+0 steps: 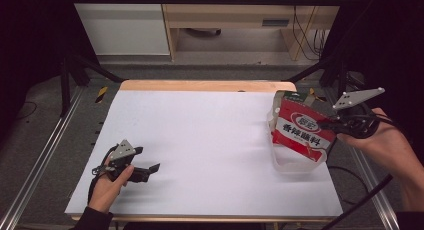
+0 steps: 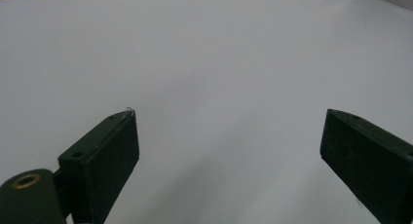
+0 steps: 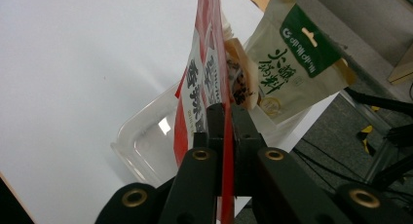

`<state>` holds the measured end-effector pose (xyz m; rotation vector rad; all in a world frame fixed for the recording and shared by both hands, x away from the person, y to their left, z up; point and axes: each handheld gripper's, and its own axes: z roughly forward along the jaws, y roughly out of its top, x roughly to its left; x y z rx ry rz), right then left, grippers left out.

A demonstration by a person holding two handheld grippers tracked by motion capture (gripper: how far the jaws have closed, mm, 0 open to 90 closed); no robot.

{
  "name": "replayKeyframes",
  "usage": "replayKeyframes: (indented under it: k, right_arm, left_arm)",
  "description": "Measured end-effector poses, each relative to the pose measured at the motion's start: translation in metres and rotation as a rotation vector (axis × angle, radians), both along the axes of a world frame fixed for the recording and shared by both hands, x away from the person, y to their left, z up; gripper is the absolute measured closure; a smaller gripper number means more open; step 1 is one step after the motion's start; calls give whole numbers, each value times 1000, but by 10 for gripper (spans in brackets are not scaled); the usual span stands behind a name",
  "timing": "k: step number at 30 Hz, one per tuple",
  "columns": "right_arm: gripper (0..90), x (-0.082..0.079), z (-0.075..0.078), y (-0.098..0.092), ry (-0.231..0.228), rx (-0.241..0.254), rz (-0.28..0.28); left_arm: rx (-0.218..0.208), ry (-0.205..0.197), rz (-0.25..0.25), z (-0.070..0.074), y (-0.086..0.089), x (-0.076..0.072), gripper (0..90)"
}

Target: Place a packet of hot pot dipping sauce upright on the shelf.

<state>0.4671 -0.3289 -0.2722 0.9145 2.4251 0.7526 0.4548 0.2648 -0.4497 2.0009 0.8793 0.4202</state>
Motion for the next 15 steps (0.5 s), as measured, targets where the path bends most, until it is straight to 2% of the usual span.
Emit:
replayKeyframes:
  k: [8, 15]
  right_arm:
    - [898, 3, -20, -3, 18, 27, -16]
    - [898, 2, -29, -10, 24, 53, -31]
  left_arm:
    - [3, 1, -6, 0, -1, 0, 70]
    - [3, 0, -7, 0, -1, 0, 70]
